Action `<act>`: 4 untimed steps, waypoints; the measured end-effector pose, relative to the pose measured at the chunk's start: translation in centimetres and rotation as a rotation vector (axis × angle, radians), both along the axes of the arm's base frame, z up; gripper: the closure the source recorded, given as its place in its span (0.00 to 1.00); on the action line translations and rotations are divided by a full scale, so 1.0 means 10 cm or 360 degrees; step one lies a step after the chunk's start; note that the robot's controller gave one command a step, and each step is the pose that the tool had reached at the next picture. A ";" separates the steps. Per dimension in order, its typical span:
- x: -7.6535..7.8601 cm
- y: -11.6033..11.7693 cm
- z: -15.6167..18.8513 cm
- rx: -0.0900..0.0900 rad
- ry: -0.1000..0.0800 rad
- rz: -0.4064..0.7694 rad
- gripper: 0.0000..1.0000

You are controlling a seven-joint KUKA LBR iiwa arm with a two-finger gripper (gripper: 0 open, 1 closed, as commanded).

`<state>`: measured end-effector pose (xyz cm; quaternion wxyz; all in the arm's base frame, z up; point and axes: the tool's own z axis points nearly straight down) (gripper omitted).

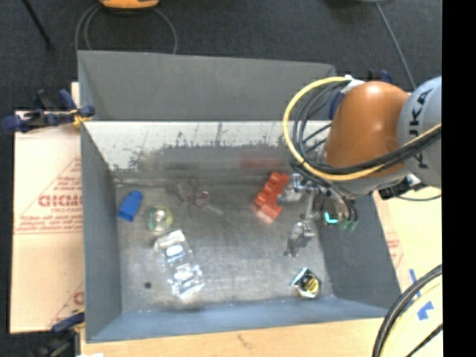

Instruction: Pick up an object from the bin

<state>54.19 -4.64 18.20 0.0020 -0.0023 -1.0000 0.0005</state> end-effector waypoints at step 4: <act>0.85 -0.37 -1.07 -0.0002 -0.0027 0.0379 0.00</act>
Offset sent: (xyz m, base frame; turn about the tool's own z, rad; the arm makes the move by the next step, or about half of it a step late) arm 0.0588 0.0057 -0.0649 -0.0719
